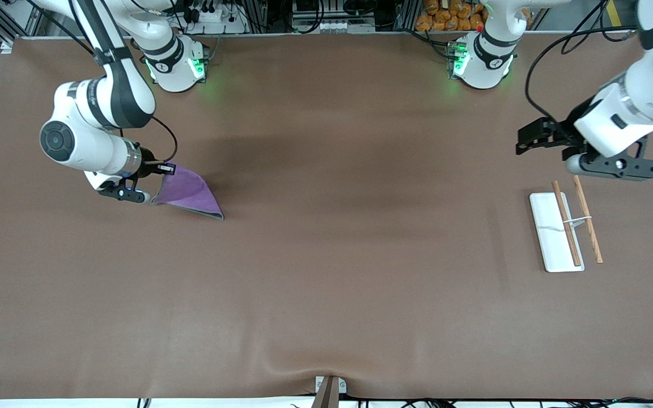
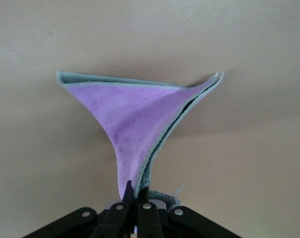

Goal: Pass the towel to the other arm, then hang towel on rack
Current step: 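Lift the towel with the right gripper while the left gripper approaches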

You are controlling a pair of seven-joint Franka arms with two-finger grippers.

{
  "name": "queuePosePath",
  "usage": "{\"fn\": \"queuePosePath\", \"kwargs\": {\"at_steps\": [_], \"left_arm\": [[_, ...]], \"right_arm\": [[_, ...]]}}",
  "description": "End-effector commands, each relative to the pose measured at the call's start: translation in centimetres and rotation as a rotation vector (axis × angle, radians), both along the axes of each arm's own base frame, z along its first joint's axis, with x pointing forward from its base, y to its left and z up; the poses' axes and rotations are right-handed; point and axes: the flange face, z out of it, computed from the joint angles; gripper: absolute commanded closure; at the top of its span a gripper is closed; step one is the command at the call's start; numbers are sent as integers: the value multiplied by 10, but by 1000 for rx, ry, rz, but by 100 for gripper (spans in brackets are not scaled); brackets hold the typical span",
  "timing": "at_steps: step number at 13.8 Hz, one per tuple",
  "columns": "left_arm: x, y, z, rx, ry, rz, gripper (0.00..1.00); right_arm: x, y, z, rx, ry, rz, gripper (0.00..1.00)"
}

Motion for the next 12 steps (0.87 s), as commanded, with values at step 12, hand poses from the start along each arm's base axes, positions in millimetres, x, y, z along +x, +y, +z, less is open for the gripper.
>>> {"fn": "queuePosePath", "kwargs": {"at_steps": [12], "left_arm": [[27, -142, -76, -125, 141, 229, 0]], "right_arm": [[-16, 213, 133, 109, 21, -246, 100]]}}
